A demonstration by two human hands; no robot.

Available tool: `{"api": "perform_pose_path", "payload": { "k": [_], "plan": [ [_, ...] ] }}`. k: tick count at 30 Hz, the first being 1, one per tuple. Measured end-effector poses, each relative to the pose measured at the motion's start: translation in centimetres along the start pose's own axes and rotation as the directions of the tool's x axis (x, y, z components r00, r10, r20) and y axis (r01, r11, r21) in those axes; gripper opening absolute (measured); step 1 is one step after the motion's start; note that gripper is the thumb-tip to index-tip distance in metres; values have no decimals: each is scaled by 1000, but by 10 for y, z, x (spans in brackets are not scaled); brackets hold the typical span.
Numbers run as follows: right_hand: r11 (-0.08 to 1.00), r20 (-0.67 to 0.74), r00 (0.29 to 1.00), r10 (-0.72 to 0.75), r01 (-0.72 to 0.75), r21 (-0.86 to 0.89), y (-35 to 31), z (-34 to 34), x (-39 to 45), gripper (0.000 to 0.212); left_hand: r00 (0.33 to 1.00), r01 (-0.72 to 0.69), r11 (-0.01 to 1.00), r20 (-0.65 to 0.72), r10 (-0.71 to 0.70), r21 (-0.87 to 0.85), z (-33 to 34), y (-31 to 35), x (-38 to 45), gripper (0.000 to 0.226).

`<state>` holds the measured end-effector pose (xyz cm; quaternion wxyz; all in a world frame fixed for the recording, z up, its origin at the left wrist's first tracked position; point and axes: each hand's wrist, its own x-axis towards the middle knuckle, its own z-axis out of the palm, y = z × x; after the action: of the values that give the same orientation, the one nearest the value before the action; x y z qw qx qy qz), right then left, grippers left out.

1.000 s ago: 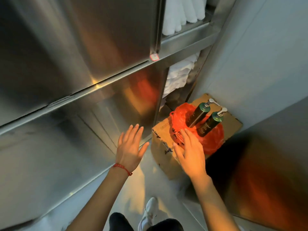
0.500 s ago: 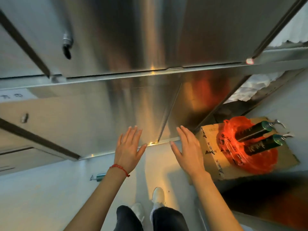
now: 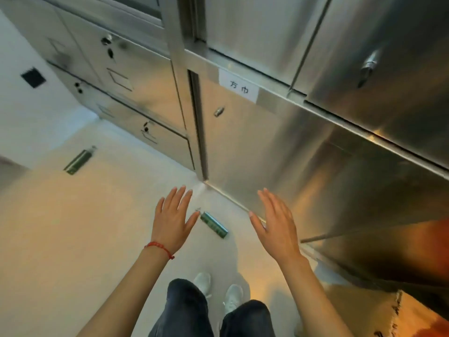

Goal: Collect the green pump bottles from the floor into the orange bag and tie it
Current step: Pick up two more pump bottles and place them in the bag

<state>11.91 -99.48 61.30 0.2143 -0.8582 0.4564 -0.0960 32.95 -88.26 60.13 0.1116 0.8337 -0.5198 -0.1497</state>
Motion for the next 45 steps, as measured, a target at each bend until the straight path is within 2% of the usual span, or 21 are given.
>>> {"api": "perform_pose_path", "payload": {
  "k": [4, 9, 14, 18, 25, 30, 37, 41, 45],
  "plan": [
    [997, 100, 992, -81, 80, 13, -22, 31, 21, 54, 990, 141, 990, -16, -141, 12, -3, -44, -15, 87],
    [992, 188, 974, -127, 126, 19, -50, 80, 58, 53, 971, 240, 971, 6, -240, -9, 0, -100, -11, 89],
    [996, 214, 974, -78, 67, 58, -69, 136, 106, 51, 968, 250, 968, 39, -249, -25, 14, -154, 19, 84],
    [992, 228, 974, -8, -22, 128, -64, 195, 142, 51, 970, 242, 969, 6, -242, -51, 43, -194, 49, 74],
    [980, 281, 955, 100, -144, 139, 0, 346, 185, 54, 966, 254, 965, -22, -256, -69, 169, -260, 112, 68],
    [986, 389, 916, 101, -146, 86, 61, 470, 208, 53, 962, 271, 957, 2, -272, -99, 289, -302, 151, 58],
    [972, 445, 881, 160, -219, 84, 146, 620, 232, 50, 953, 302, 947, 70, -296, -108, 444, -346, 190, 53],
    [979, 488, 851, 192, -201, -35, 185, 683, 242, 56, 952, 297, 950, 103, -288, -95, 503, -357, 198, 52],
    [966, 591, 765, 257, -212, -145, 209, 724, 247, 59, 946, 305, 948, 139, -292, -85, 535, -367, 191, 53]
  ]
}}
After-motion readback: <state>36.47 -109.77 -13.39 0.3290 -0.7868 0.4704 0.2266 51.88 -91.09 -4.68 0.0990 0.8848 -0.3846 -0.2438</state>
